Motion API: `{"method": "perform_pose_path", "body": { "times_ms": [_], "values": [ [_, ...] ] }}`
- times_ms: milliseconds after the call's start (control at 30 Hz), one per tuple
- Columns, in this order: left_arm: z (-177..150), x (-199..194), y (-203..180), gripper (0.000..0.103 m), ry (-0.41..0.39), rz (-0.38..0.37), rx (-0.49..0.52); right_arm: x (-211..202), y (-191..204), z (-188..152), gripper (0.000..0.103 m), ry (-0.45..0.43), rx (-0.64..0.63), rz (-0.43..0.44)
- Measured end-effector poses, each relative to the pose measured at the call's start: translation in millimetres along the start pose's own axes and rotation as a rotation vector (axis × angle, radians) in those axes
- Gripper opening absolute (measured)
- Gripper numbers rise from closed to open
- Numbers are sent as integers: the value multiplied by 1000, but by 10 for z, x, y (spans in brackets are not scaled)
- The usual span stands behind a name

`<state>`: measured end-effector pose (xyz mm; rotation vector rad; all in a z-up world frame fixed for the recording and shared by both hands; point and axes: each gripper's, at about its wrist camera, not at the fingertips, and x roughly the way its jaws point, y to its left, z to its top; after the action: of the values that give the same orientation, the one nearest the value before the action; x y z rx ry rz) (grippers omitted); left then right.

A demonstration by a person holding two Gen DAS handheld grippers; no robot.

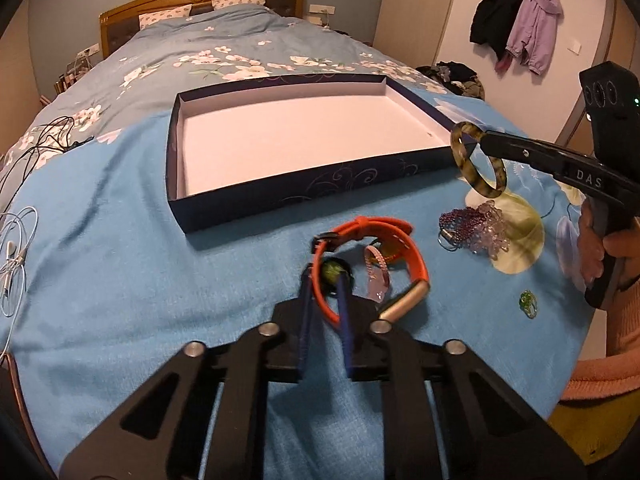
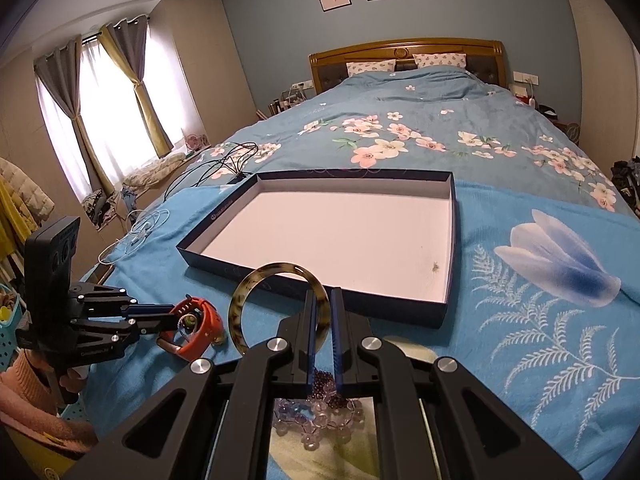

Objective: Organize jewelry
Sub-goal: 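Carry the watch and bangle into the blue tray and open both grippers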

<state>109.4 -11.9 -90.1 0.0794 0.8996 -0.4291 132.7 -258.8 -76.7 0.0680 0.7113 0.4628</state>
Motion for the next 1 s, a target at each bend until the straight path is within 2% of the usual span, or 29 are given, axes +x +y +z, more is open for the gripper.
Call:
{"method": "perform_pose_path", "body": {
  "times_ms": [67, 367, 567, 733, 1000],
  "values": [
    [6, -5, -9, 5, -5, 0, -3, -4, -2, -5, 6, 0, 0, -1],
    [119, -283, -14, 5, -88, -34, -13, -26, 4, 57, 6, -21, -12, -8],
    [345, -402, 88, 5, -157, -19, -19, -1, -61, 214, 6, -40, -13, -17],
    [673, -358, 225, 5, -192, 3, -52, 115, -133, 431, 6, -44, -18, -34],
    [1226, -94, 505, 5, -220, 9, -142, 554, -291, 810, 6, -1, -23, -77]
  ]
}}
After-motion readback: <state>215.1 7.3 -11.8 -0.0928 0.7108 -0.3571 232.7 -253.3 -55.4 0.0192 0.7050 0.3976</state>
